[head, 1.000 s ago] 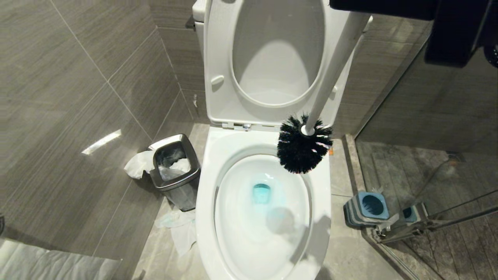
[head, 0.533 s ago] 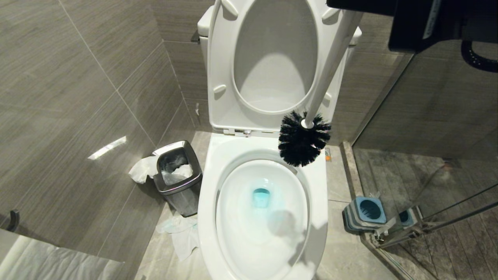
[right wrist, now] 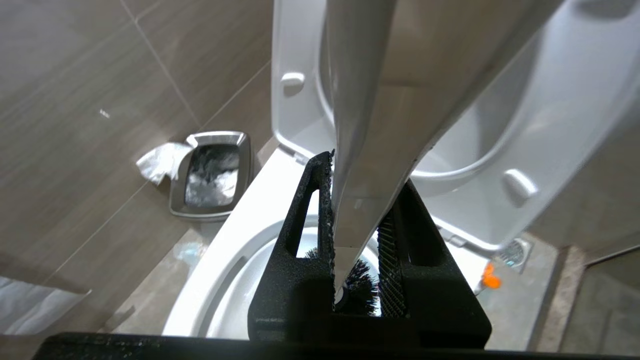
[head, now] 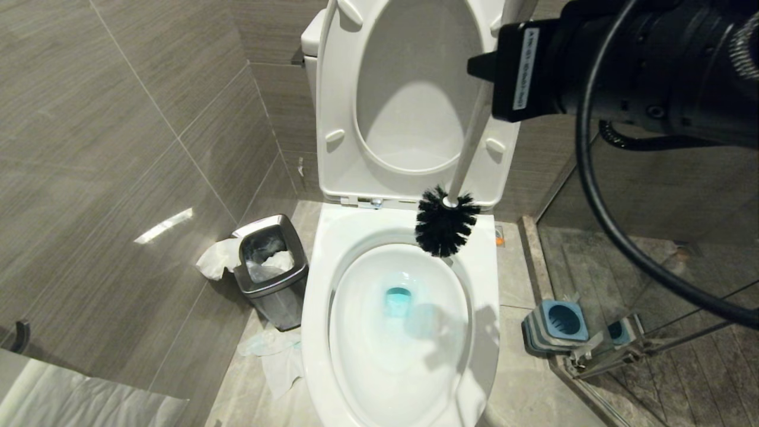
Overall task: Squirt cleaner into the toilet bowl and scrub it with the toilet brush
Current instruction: Scrub the toilet bowl
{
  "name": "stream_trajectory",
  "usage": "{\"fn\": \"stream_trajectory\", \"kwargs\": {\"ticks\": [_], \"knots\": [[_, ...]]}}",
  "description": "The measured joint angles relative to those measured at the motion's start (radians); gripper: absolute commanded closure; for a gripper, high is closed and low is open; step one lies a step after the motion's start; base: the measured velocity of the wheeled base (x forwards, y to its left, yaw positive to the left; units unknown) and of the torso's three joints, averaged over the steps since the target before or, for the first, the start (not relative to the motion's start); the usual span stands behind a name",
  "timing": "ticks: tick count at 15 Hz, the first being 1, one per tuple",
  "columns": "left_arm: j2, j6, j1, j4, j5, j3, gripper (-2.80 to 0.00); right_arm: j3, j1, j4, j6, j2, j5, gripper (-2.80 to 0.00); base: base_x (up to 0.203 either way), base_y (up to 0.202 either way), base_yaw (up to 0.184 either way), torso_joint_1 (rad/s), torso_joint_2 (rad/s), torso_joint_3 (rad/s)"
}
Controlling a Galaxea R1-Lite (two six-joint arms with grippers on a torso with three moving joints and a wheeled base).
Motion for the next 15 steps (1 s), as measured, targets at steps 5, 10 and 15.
{"fn": "stream_trajectory", "kwargs": {"ticks": [5,10,15], "knots": [[0.0,0.001,0.0,0.0,0.0,0.0,0.0,0.004,-0.022,-0.058,0.038,0.132,0.02,0.0,0.0,0.0,0.0,0.0,0.0,0.0],[0.0,0.0,0.0,0.0,0.0,0.0,0.0,0.057,-0.05,-0.135,0.061,0.238,0.019,0.0,0.0,0.0,0.0,0.0,0.0,0.0],[0.0,0.0,0.0,0.0,0.0,0.0,0.0,0.201,-0.052,-0.267,0.057,0.254,0.009,0.0,0.0,0.0,0.0,0.0,0.0,0.0]]}}
